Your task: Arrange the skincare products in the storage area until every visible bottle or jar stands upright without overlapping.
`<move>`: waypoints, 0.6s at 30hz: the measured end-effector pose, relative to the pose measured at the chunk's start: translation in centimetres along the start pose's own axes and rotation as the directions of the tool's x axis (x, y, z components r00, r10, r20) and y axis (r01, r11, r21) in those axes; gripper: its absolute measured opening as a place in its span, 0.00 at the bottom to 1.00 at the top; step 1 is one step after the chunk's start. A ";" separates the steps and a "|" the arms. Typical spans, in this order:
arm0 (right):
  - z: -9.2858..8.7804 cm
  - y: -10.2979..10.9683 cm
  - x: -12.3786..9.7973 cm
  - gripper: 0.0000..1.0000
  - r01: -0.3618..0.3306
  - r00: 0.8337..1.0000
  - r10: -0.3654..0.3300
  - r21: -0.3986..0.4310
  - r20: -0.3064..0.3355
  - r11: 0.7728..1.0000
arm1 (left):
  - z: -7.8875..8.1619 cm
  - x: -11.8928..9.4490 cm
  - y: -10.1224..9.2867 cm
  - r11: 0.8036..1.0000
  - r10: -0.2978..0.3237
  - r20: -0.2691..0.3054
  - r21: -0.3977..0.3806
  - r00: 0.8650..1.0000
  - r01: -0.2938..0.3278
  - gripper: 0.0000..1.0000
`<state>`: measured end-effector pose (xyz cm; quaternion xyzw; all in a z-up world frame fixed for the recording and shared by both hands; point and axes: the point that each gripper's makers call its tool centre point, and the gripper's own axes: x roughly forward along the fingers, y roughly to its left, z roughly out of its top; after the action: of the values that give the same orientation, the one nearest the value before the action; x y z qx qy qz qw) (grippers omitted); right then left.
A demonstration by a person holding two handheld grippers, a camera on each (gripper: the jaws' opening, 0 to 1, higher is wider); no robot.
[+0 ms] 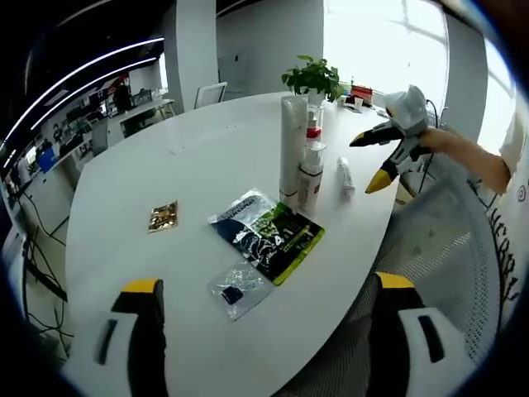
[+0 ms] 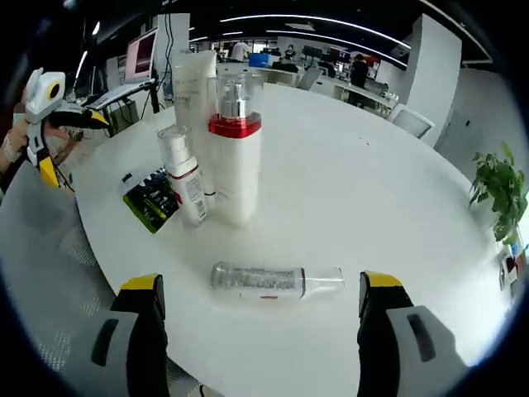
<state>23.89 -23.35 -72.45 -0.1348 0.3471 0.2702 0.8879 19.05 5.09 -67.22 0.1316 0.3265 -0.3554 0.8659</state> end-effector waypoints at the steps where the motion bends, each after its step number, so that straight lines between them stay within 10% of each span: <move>1: -0.2 -0.2 0.2 0.98 -0.002 1.000 0.002 0.013 0.010 1.000 | 0.0 0.0 -0.1 1.000 -0.001 -0.001 0.000 1.000 0.001 0.99; 8: -1.3 -0.8 1.6 0.97 0.031 0.997 -0.024 -0.092 0.072 0.995 | 0.1 0.1 -0.4 1.000 -0.004 -0.004 0.000 1.000 0.004 0.99; 18: -2.2 -0.8 3.1 0.93 -0.002 0.992 0.003 -0.001 0.129 1.000 | 1.9 0.5 -2.1 0.999 -0.041 0.018 0.029 0.999 0.041 0.99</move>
<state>25.09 -23.71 -76.12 -0.1171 0.2888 0.2797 0.9081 18.77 2.44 -66.11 0.1341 0.3159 -0.3788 0.8595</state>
